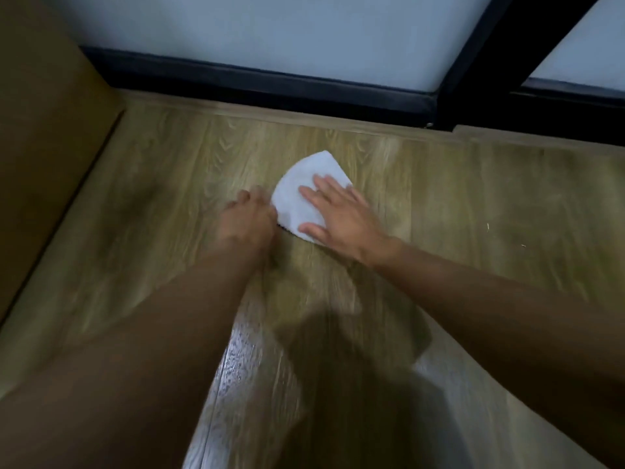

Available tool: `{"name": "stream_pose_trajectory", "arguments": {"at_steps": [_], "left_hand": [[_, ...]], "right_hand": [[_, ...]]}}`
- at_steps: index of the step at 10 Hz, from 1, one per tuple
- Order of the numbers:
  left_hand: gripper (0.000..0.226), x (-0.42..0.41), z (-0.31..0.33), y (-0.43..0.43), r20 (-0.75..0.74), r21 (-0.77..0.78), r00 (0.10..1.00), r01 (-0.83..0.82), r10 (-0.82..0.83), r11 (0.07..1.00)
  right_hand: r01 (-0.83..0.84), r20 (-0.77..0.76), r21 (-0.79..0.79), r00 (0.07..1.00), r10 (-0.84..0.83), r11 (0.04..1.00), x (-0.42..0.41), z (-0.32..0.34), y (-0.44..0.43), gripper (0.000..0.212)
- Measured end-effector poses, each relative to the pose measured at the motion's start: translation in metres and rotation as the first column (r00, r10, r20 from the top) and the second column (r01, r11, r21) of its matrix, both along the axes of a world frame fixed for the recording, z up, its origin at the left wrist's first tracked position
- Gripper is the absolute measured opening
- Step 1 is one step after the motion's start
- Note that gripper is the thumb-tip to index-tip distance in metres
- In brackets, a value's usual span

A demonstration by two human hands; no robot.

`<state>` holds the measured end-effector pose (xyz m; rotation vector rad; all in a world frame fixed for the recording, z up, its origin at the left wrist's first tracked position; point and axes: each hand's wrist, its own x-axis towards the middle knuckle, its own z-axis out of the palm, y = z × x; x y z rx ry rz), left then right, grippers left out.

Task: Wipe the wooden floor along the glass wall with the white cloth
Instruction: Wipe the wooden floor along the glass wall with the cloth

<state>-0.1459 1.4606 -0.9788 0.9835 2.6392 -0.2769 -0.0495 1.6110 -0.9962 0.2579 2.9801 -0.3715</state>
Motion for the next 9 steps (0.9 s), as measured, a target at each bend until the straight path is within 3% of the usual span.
{"name": "stream_pose_trajectory", "arguments": {"at_steps": [1, 2, 3, 4, 5, 7, 8, 9], "left_hand": [[0.053, -0.004, 0.006, 0.031, 0.116, -0.123, 0.991, -0.044, 0.059, 0.991], [0.064, 0.003, 0.008, 0.047, 0.168, -0.213, 0.959, -0.191, 0.228, 0.958], [0.062, 0.035, 0.012, 0.051, 0.214, -0.138, 0.94, -0.239, 0.264, 0.961], [0.07, 0.053, 0.025, 0.046, 0.312, -0.084, 0.903, -0.284, 0.296, 0.955], [0.072, 0.049, 0.033, 0.041, 0.39, -0.109, 0.9, -0.167, 0.197, 0.98], [0.084, 0.012, 0.004, 0.086, 0.433, -0.118, 0.876, -0.179, 0.213, 0.977], [0.106, 0.003, -0.011, 0.106, 0.389, -0.166, 0.812, -0.402, 0.435, 0.9], [0.118, 0.0, -0.011, 0.107, 0.412, -0.242, 0.741, -0.472, 0.53, 0.848]], "right_hand": [[-0.022, -0.052, -0.027, 0.998, 0.02, 0.999, -0.002, 0.006, -0.005, 0.058], [0.079, -0.009, -0.139, 0.997, -0.081, 0.987, -0.014, 0.018, 0.0, 0.065], [0.217, 0.075, -0.249, 0.976, -0.205, 0.944, -0.022, 0.03, 0.004, 0.063], [0.315, 0.09, -0.24, 0.949, -0.302, 0.918, -0.022, 0.036, 0.01, 0.058], [0.281, 0.186, -0.166, 0.95, -0.249, 0.945, -0.017, 0.029, 0.007, 0.064], [0.241, 0.114, -0.023, 0.965, -0.237, 0.97, -0.07, 0.007, 0.049, 0.054], [0.111, 0.051, 0.029, 0.992, -0.112, 0.993, -0.085, -0.001, 0.076, 0.052], [0.05, -0.005, 0.055, 0.999, -0.049, 0.997, -0.039, -0.014, 0.062, 0.052]]}}
